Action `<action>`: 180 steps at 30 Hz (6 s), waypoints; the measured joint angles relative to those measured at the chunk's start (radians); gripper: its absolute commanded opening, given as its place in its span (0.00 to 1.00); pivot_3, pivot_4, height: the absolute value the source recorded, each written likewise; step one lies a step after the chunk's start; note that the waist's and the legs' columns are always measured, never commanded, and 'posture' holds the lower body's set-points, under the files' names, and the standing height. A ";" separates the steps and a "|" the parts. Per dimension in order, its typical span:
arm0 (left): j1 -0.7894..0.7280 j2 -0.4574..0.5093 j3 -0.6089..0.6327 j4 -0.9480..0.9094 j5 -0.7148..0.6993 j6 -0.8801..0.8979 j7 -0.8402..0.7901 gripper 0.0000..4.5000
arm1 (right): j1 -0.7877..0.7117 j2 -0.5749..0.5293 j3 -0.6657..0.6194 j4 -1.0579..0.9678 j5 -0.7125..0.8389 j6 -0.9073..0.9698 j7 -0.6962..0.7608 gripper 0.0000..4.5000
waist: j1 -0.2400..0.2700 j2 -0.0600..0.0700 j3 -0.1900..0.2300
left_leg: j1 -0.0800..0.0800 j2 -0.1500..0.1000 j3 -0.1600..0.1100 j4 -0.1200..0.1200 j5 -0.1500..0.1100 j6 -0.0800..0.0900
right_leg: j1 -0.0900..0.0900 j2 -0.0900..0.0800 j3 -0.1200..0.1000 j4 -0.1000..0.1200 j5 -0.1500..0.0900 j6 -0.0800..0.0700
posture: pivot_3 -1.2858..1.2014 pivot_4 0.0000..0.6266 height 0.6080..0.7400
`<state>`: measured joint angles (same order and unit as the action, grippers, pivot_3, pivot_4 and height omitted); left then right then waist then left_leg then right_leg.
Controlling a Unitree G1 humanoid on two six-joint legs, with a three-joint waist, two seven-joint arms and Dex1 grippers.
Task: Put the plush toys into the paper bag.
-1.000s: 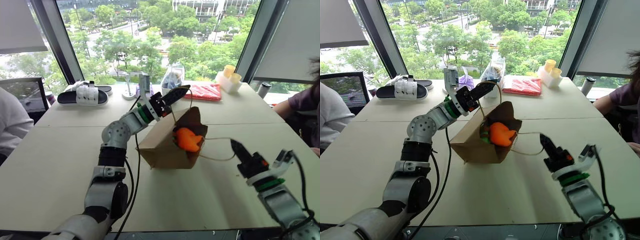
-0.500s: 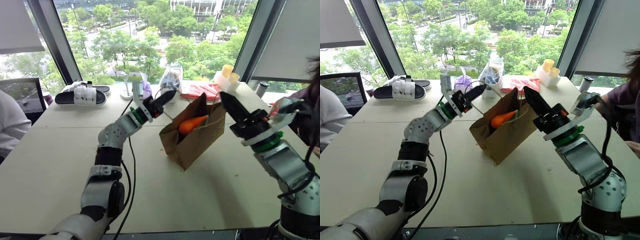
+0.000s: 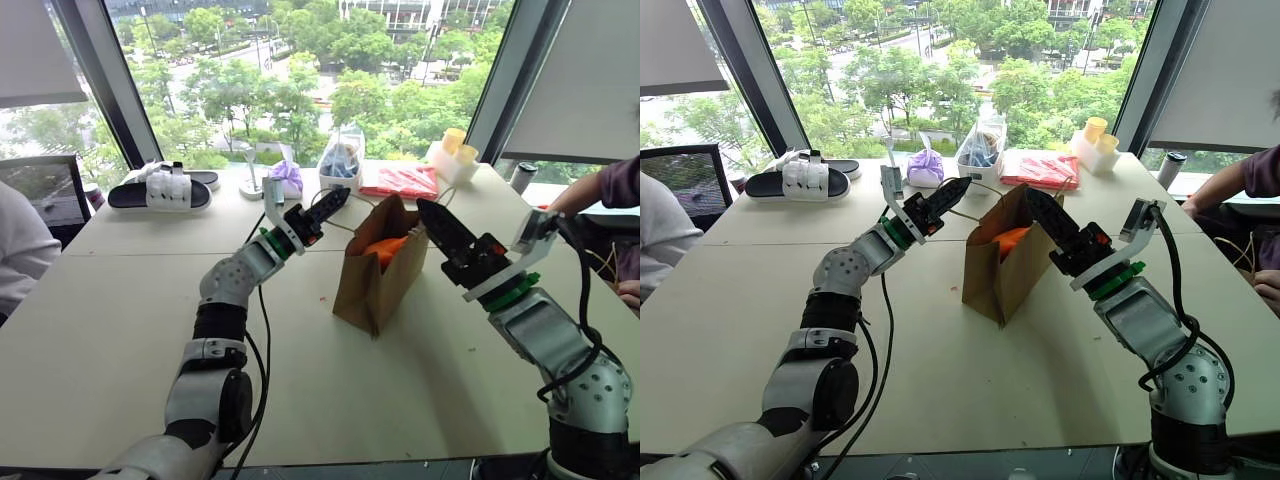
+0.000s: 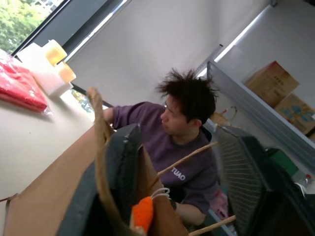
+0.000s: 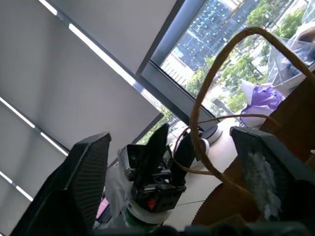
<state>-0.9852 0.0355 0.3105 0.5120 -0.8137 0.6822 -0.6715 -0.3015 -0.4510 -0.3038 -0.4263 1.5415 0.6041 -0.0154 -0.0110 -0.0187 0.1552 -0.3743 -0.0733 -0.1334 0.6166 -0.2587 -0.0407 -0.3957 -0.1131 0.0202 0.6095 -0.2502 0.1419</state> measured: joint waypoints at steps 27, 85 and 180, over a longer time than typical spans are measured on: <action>0.250 0.222 -0.112 -0.255 0.079 0.060 -0.120 0.97 | 0.154 -0.059 0.067 0.121 -0.364 0.060 0.277 0.01 | 0.021 0.000 0.000 | 0.001 0.000 0.000 0.001 0.000 0.000 | 0.002 0.000 0.001 -0.001 0.000 -0.001 | 0.52 0.24 1.00; 0.480 0.126 -0.443 -0.556 0.308 -0.110 -0.023 0.99 | -0.030 0.043 0.139 0.238 -0.696 0.146 0.423 0.00 | 0.001 0.000 0.000 | 0.001 0.000 0.000 -0.001 0.000 -0.001 | 0.001 0.000 0.001 -0.001 0.000 -0.001 | 0.52 0.24 1.00; 0.602 0.618 -0.289 -0.799 0.156 0.058 -0.305 0.69 | 0.006 0.030 0.212 -0.003 -0.540 0.335 0.433 0.00 | 0.001 0.001 0.000 | 0.001 0.001 -0.004 -0.002 0.000 0.000 | 0.000 -0.001 0.001 -0.001 0.000 -0.001 | 0.52 0.24 1.00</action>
<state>-0.3828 0.6535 0.0218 -0.2872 -0.6577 0.7401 -0.9762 -0.2958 -0.4214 -0.0918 -0.4289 1.0012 0.9390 0.4180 -0.0098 -0.0176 0.1551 -0.3733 -0.0721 -0.1372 0.6146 -0.2587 -0.0411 -0.3957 -0.1137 0.0210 0.6088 -0.2501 0.1408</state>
